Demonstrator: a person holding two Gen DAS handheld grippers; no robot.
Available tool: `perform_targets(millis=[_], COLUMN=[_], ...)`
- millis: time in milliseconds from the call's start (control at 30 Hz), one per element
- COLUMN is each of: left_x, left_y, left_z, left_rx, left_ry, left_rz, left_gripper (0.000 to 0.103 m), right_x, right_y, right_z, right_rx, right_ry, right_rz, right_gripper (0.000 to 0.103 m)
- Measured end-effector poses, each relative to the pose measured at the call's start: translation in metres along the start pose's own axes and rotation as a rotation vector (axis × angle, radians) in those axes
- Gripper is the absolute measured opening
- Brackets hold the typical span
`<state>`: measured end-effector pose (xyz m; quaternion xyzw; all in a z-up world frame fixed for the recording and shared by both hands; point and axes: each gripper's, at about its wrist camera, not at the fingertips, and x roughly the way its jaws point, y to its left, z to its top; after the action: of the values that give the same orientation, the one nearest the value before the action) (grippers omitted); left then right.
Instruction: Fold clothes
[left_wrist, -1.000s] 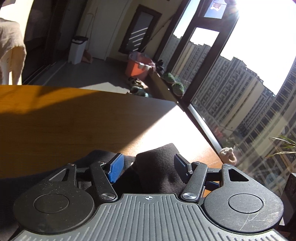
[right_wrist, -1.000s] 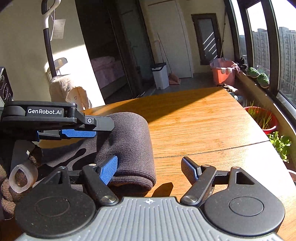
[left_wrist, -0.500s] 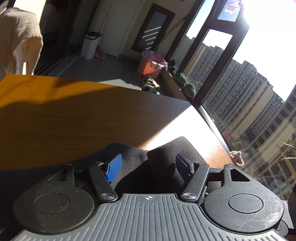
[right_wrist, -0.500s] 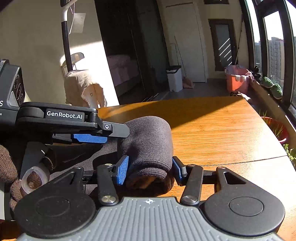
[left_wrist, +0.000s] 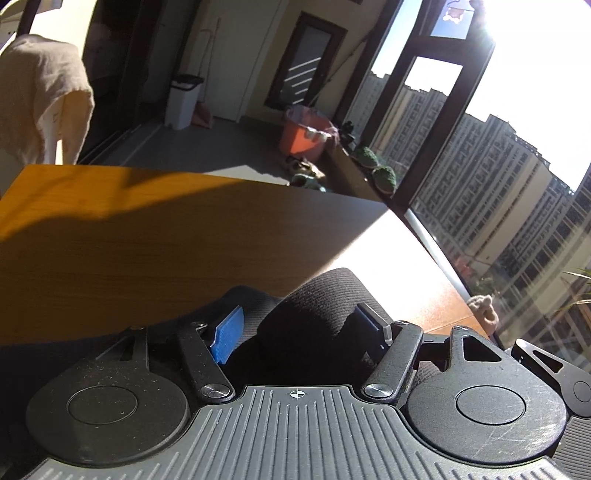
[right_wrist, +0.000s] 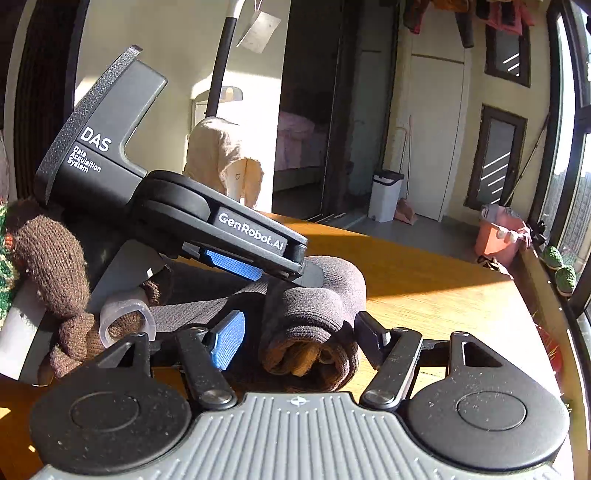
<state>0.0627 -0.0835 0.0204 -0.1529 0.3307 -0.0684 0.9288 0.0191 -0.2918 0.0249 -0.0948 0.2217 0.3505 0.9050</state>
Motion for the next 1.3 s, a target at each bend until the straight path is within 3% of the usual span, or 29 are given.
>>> perform_targets(millis=[100, 200, 233, 267, 533, 667, 733, 867, 1100, 1233, 1300], left_x=[-0.002, -0.002, -0.001, -0.001, -0.026, -0.029, -0.022, -0.020, -0.021, -0.020, -0.020], left_y=[-0.003, -0.002, -0.002, 0.000, 0.002, 0.000, 0.003, 0.012, 0.011, 0.016, 0.017], left_z=[0.000, 0.000, 0.000, 0.000, 0.006, 0.005, 0.000, -0.004, -0.005, -0.006, -0.007], left_rx=[0.025, 0.021, 0.017, 0.012, -0.035, 0.001, 0.020, -0.010, -0.004, -0.022, -0.031], left_ry=[-0.007, -0.006, -0.006, -0.005, -0.070, -0.065, -0.048, -0.041, -0.043, -0.038, -0.033], left_rz=[0.016, 0.015, 0.013, 0.012, 0.018, 0.021, 0.059, 0.055, 0.059, 0.051, 0.046], left_gripper=[0.074, 0.076, 0.076, 0.077, 0.077, 0.077, 0.083, 0.085, 0.088, 0.090, 0.090], right_x=[0.000, 0.007, 0.009, 0.012, 0.012, 0.014, 0.013, 0.004, 0.005, 0.024, 0.036], right_y=[-0.018, -0.019, -0.020, -0.020, 0.041, 0.054, 0.048, 0.013, -0.035, -0.041, -0.038], right_z=[0.002, -0.004, -0.006, -0.005, -0.008, -0.007, -0.005, 0.000, -0.005, -0.012, -0.018], right_rx=[0.125, 0.128, 0.128, 0.117, -0.320, -0.362, -0.309, -0.052, 0.308, 0.357, 0.388], right_ry=[0.002, 0.009, 0.011, 0.015, -0.009, -0.021, -0.020, -0.018, -0.006, 0.048, 0.078], right_rz=[0.032, 0.001, -0.010, -0.004, -0.141, -0.135, -0.108, 0.025, 0.187, 0.180, 0.159], right_gripper=[0.069, 0.069, 0.065, 0.051, 0.045, 0.046, 0.050, 0.068, 0.079, 0.085, 0.079])
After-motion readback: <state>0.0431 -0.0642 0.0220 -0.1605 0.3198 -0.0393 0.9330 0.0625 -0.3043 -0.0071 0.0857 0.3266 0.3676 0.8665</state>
